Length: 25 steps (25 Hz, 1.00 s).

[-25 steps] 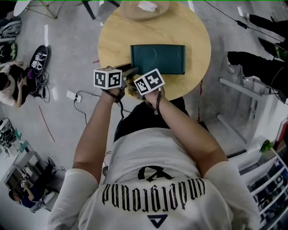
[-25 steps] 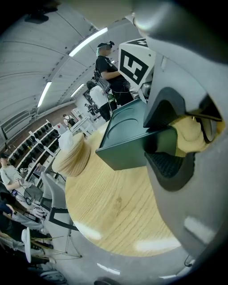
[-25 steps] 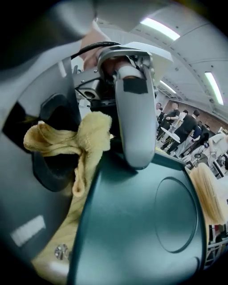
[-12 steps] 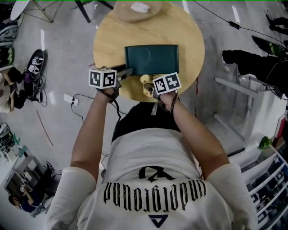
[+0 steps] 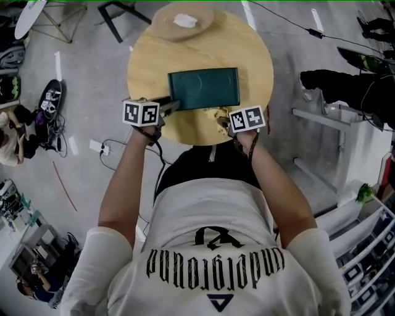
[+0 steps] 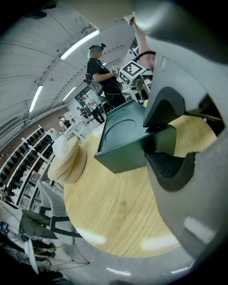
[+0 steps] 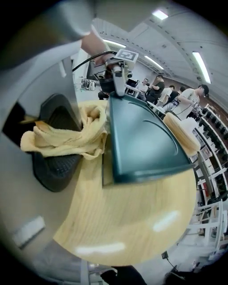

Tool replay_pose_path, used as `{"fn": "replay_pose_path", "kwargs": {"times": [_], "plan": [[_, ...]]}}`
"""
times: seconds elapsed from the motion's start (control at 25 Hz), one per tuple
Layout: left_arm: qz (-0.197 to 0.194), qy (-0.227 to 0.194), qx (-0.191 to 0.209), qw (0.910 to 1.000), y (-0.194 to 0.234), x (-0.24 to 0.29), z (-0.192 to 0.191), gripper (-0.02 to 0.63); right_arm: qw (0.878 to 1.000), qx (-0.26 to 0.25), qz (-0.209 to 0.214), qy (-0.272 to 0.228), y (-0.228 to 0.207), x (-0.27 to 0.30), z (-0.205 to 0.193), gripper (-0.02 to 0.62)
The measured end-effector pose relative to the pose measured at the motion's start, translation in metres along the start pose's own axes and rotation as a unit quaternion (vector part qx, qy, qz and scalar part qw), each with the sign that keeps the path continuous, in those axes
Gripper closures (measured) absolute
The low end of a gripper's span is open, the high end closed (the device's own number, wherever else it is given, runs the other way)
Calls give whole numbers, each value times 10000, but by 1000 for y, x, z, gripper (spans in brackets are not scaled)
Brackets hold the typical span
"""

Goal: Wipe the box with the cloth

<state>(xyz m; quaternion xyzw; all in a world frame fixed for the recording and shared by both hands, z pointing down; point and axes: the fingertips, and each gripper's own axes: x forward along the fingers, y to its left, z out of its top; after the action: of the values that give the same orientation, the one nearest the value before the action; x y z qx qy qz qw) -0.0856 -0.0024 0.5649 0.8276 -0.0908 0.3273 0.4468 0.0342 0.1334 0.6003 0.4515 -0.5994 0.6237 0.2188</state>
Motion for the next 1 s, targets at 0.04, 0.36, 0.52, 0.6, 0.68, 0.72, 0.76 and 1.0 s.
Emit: {"fn": "replay_pose_path", "kwargs": {"times": [0.04, 0.36, 0.52, 0.6, 0.68, 0.72, 0.76, 1.0], "plan": [[3, 12, 8, 10000, 0, 0, 0, 414, 9999, 67, -45, -67, -6, -6, 2, 468], [159, 105, 142, 9997, -2, 0, 1, 416, 9974, 445, -328, -457, -39, -52, -1, 468], [377, 66, 314, 9988, -1, -2, 1, 416, 9955, 408, -517, -687, -46, -75, -3, 468], [502, 64, 425, 9978, -2, -4, 0, 416, 9943, 308, -618, -819, -47, -86, -1, 468], [573, 131, 553, 9967, -5, -8, -2, 419, 9923, 243, -645, -1030, -44, -102, 5, 468], [582, 150, 616, 9963, -9, -10, -1, 419, 9911, 200, -635, -1150, -41, -111, 10, 468], [584, 132, 669, 9960, -14, -13, 0, 417, 9900, 122, -628, -1256, -37, -121, 15, 468], [679, -467, 1163, 9898, -65, -57, 36, 417, 9804, -735, -490, -1759, 3, -175, 49, 468]]}}
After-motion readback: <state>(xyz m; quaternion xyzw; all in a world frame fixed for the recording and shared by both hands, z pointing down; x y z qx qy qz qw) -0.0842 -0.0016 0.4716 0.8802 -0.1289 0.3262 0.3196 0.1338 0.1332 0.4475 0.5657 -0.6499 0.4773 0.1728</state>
